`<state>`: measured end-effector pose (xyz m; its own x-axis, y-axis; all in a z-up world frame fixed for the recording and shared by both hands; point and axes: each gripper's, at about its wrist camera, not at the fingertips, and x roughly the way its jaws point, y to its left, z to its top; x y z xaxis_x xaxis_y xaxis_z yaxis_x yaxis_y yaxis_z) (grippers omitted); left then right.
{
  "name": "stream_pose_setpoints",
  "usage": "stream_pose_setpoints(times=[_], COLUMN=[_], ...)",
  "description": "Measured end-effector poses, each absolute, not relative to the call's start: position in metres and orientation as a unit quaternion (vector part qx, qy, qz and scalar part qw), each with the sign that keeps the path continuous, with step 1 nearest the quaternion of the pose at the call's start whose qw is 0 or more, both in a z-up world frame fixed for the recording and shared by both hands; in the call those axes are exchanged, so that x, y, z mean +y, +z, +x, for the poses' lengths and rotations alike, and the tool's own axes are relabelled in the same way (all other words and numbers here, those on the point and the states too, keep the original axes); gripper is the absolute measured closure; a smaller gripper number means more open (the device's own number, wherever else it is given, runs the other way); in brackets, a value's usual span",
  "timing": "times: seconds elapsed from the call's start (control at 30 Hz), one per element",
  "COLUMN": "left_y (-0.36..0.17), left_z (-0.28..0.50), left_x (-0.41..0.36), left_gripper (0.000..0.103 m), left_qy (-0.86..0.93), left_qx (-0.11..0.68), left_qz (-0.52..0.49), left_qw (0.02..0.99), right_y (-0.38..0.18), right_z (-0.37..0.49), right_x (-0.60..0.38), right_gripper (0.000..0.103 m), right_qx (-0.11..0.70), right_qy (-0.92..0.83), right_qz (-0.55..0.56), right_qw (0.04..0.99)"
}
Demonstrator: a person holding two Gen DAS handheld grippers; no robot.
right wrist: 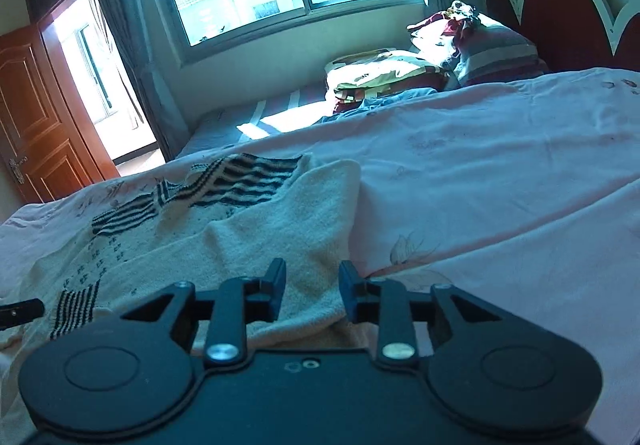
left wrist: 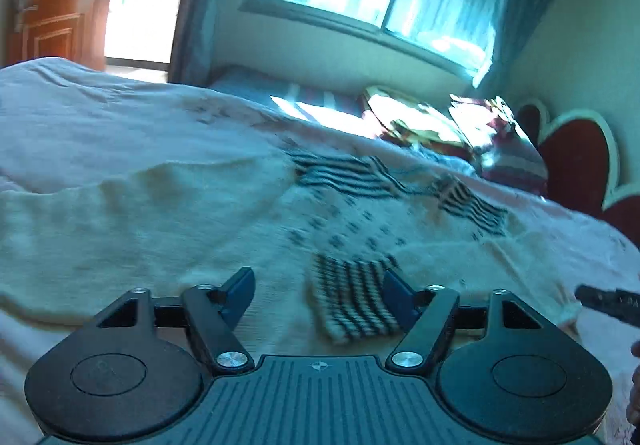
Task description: Fold small clothes
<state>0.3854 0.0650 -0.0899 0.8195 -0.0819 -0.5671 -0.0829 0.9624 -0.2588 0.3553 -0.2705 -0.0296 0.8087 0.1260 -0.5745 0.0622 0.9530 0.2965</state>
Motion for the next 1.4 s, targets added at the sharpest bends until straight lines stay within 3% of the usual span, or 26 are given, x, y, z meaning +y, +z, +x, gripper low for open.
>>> stream_pose_setpoints(times=[0.13, 0.17, 0.2, 0.23, 0.47, 0.53, 0.57, 0.6, 0.7, 0.83, 1.0, 1.27, 1.37, 1.4], left_y=[-0.097, -0.103, -0.110, -0.116, -0.146, -0.150, -0.152, -0.155, -0.144, -0.099, -0.074, -0.091, -0.101, -0.099], left_z=[0.337, 0.327, 0.317, 0.310, 0.308, 0.310, 0.309, 0.309, 0.311, 0.359, 0.423, 0.465, 0.453, 0.448], left_x=[0.191, 0.221, 0.250, 0.270, 0.327, 0.330, 0.333, 0.335, 0.328, 0.258, 0.113, -0.099, -0.124, -0.128], left_gripper=[0.019, 0.021, 0.036, 0.041, 0.042, 0.059, 0.092, 0.099, 0.099, 0.099, 0.099, 0.099, 0.099, 0.085], left_qy=[0.147, 0.177, 0.201, 0.222, 0.218, 0.222, 0.235, 0.238, 0.219, 0.099, -0.051, -0.145, -0.143, -0.138], left_qx=[0.283, 0.281, 0.274, 0.270, 0.217, 0.212, 0.222, 0.231, 0.220, 0.219, 0.268, 0.360, 0.363, 0.354], left_qz=[-0.238, -0.275, -0.318, -0.344, -0.429, -0.435, -0.429, -0.430, -0.409, -0.329, -0.235, -0.072, -0.037, -0.023], left_qw=[0.917, 0.902, 0.885, 0.871, 0.850, 0.847, 0.844, 0.839, 0.858, 0.913, 0.933, 0.919, 0.920, 0.925], right_y=[-0.035, -0.036, -0.036, -0.035, -0.003, 0.007, 0.010, 0.013, 0.018, 0.017, 0.008, -0.001, -0.010, -0.012], right_z=[0.340, 0.336, 0.332, 0.327, 0.295, 0.288, 0.286, 0.284, 0.282, 0.283, 0.290, 0.295, 0.302, 0.305], right_x=[-0.267, -0.265, -0.263, -0.259, -0.237, -0.232, -0.230, -0.228, -0.223, -0.220, -0.225, -0.252, -0.260, -0.261], right_gripper=[0.073, 0.073, 0.073, 0.073, 0.073, 0.073, 0.073, 0.073, 0.073, 0.073, 0.073, 0.072, 0.063, 0.054], right_qx=[0.330, 0.333, 0.336, 0.338, 0.320, 0.314, 0.312, 0.310, 0.309, 0.307, 0.311, 0.318, 0.322, 0.322], right_qy=[0.015, 0.013, 0.011, 0.008, -0.015, -0.018, -0.020, -0.021, -0.021, -0.018, -0.009, 0.016, 0.033, 0.040], right_qz=[0.179, 0.183, 0.188, 0.193, 0.198, 0.193, 0.192, 0.193, 0.190, 0.194, 0.208, 0.246, 0.277, 0.287], right_qw=[0.927, 0.925, 0.923, 0.921, 0.927, 0.929, 0.930, 0.931, 0.932, 0.931, 0.927, 0.916, 0.905, 0.901])
